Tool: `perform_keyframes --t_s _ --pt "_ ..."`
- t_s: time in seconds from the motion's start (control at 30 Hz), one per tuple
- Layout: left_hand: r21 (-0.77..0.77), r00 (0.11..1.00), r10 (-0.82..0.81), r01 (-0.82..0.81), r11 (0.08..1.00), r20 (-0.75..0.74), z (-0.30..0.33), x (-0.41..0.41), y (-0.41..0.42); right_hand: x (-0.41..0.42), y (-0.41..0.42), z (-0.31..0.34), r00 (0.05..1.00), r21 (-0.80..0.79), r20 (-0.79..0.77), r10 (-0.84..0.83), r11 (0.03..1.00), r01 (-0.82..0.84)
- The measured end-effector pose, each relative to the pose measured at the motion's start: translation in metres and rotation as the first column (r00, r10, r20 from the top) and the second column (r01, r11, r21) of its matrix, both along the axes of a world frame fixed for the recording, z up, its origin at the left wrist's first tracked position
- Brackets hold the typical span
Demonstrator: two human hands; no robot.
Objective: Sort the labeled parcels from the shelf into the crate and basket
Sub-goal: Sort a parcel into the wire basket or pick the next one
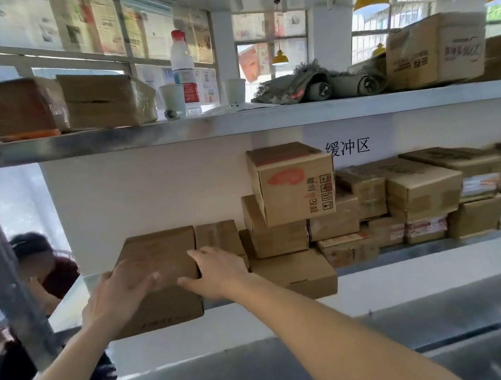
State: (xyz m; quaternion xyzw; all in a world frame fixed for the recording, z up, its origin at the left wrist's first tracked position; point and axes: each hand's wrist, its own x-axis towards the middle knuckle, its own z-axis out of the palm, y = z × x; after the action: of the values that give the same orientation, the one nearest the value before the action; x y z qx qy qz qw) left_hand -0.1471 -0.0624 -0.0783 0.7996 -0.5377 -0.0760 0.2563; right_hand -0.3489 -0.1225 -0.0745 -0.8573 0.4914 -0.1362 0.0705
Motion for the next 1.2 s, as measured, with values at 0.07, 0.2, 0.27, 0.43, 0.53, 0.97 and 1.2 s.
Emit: perform_keyframes --t_s 0.07,0.2,0.27,0.43,0.53,0.97,1.2 --pt "0.007 0.999 -0.034 0.034 0.999 0.0 -0.006 0.017 -0.008 0.01 0.005 -0.001 0.999 0.019 -0.009 -0.038 0.999 0.038" --pt "-0.018 0.99 -0.099 0.098 0.995 -0.096 -0.016 0.037 -0.013 0.028 0.015 -0.01 0.994 0.025 -0.015 -0.112 0.993 0.113" --pt "-0.047 0.96 -0.156 0.149 0.988 -0.233 -0.02 0.046 -0.014 0.038 0.02 -0.015 0.989 0.02 0.001 -0.145 0.989 0.145" --pt "-0.111 0.858 -0.211 0.18 0.977 -0.468 -0.035 0.065 -0.019 0.056 0.034 -0.029 0.976 -0.06 0.004 -0.216 0.975 0.216" --pt "-0.118 0.836 -0.18 0.138 0.983 -0.519 -0.032 0.066 -0.009 0.063 0.04 -0.032 0.955 0.034 0.155 -0.254 0.967 0.252" --pt "-0.215 0.471 -0.251 0.13 0.968 -0.845 -0.061 0.08 -0.003 0.084 0.05 -0.041 0.776 0.252 0.485 -0.403 0.914 0.317" --pt "-0.321 0.448 -0.352 0.146 0.936 -0.822 -0.033 0.09 0.015 0.079 0.076 -0.024 0.746 0.213 0.571 -0.341 0.94 0.267"
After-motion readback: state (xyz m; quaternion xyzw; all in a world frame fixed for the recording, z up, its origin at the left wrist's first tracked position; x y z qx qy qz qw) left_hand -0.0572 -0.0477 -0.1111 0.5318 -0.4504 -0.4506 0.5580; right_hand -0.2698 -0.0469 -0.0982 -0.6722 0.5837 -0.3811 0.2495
